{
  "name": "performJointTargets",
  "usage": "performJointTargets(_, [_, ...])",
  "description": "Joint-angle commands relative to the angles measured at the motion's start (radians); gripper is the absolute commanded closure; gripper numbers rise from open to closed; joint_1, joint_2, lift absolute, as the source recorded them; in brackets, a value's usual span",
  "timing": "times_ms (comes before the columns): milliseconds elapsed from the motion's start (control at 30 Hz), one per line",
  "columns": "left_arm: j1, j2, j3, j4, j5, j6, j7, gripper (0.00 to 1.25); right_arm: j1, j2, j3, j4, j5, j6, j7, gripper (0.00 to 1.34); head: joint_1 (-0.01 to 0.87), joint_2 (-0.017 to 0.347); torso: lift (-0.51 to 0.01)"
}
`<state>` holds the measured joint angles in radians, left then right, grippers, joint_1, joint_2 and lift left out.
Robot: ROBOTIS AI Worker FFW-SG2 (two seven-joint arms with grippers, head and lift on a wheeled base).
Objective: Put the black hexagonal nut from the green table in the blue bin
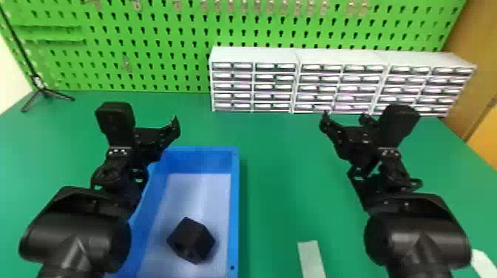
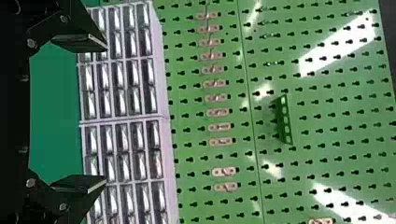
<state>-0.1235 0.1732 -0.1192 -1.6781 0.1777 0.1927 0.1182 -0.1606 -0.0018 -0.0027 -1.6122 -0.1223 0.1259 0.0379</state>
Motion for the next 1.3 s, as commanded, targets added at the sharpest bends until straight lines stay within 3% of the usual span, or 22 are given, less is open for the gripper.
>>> performJointTargets(0, [0.002, 0.0, 0.015, 0.0, 0.014, 0.022, -0.04, 0.17, 0.007, -0.009, 0.02, 0.0, 0.009, 0.001, 0.0, 0.28, 0.683, 0.028, -0.096])
performJointTargets(133, [0.002, 0.0, 0.03, 0.0, 0.009, 0.036, -0.091, 0.17, 0.009, -0.02, 0.027, 0.0, 0.007, 0.001, 0.0, 0.29, 0.683, 0.028, -0.096])
performJointTargets(633, [0.001, -0.003, 0.036, -0.035, -0.032, 0.067, -0.094, 0.17, 0.009, -0.055, 0.043, -0.017, 0.039, 0.061, 0.0, 0.29, 0.683, 0.028, -0.096])
performJointTargets(1267, [0.01, -0.017, 0.056, -0.052, -0.044, 0.067, -0.095, 0.17, 0.026, -0.063, 0.03, -0.032, 0.065, 0.1, 0.0, 0.29, 0.683, 0.028, -0.096])
